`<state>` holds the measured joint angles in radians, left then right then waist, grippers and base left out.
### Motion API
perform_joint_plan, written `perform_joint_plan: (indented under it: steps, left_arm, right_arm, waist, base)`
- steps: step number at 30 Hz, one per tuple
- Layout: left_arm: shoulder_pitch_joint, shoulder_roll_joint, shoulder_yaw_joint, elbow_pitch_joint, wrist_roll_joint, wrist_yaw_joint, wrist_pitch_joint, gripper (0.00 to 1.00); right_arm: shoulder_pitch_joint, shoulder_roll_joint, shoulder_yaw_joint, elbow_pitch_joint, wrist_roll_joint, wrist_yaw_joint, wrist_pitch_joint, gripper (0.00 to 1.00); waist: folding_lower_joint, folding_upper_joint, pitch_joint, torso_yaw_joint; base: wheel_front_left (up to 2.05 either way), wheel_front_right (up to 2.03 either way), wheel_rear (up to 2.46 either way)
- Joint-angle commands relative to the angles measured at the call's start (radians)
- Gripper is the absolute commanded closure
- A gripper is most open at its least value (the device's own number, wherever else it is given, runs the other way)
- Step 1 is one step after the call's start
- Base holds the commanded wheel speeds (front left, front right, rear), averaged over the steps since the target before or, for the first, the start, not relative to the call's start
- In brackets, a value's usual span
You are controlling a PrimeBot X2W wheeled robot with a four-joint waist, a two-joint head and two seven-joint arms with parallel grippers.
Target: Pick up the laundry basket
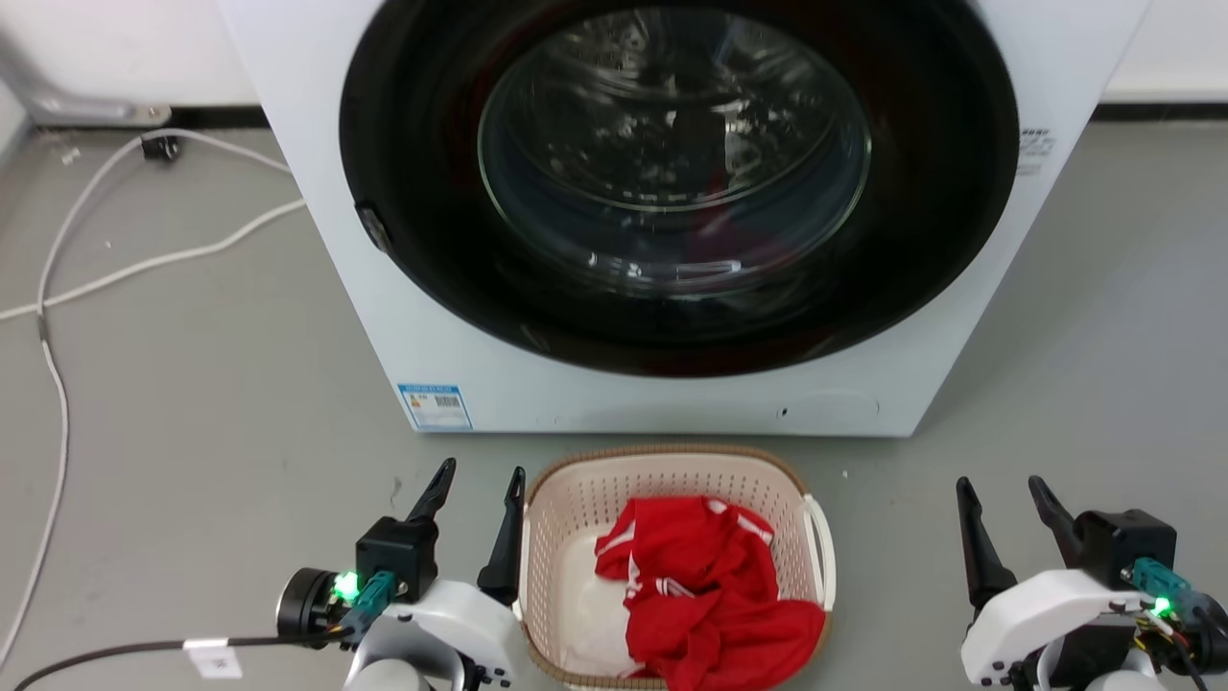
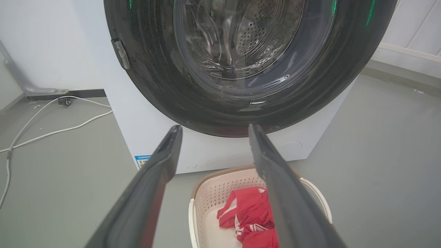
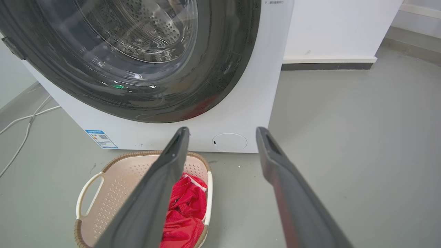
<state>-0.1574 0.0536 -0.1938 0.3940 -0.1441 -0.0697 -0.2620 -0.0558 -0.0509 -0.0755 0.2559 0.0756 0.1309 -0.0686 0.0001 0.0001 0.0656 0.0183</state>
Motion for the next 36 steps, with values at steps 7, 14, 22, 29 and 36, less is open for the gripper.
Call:
perform_joint_plan:
  steps: [7,14,22,29,36]
  left_arm:
    - [-0.085,-0.001,-0.024,0.112,-0.006,0.006,0.002,0.0]
    - [-0.194,-0.002,-0.026,0.251,-0.042,0.007,0.022,0.0]
    - [-0.365,0.01,0.002,0.44,-0.09,-0.016,0.034,0.0]
    - [-0.543,0.029,0.021,0.613,-0.131,-0.035,0.05,0.0]
    - [-0.676,0.044,0.017,0.728,-0.157,-0.051,0.077,0.0]
  right_arm:
    - [-0.076,0.001,-0.001,0.068,0.005,0.0,-0.005,0.0]
    - [-0.173,0.001,0.021,0.183,0.027,0.0,-0.022,0.0]
    - [-0.319,0.001,0.058,0.336,0.042,0.0,-0.052,0.0]
    - [-0.487,0.001,0.133,0.488,0.074,0.0,-0.077,0.0]
    - [-0.639,0.001,0.207,0.625,0.108,0.0,-0.073,0.0]
  waist:
    - [-0.0001,-0.0001,0.147,-0.007]
    - [-0.0001,-0.0001,0.309,-0.028]
    - [-0.0001,-0.0001,0.479,-0.052]
    - [-0.0001,-0.0001,0.614,-0.065]
    - [-0.0001,-0.0001,0.689,-0.062]
  base:
    - [0.0,0.0,0.0]
    - [0.0,0.0,0.0]
    - [0.0,0.0,0.0]
    - [0.0,0.0,0.0]
    - [0.0,0.0,0.0]
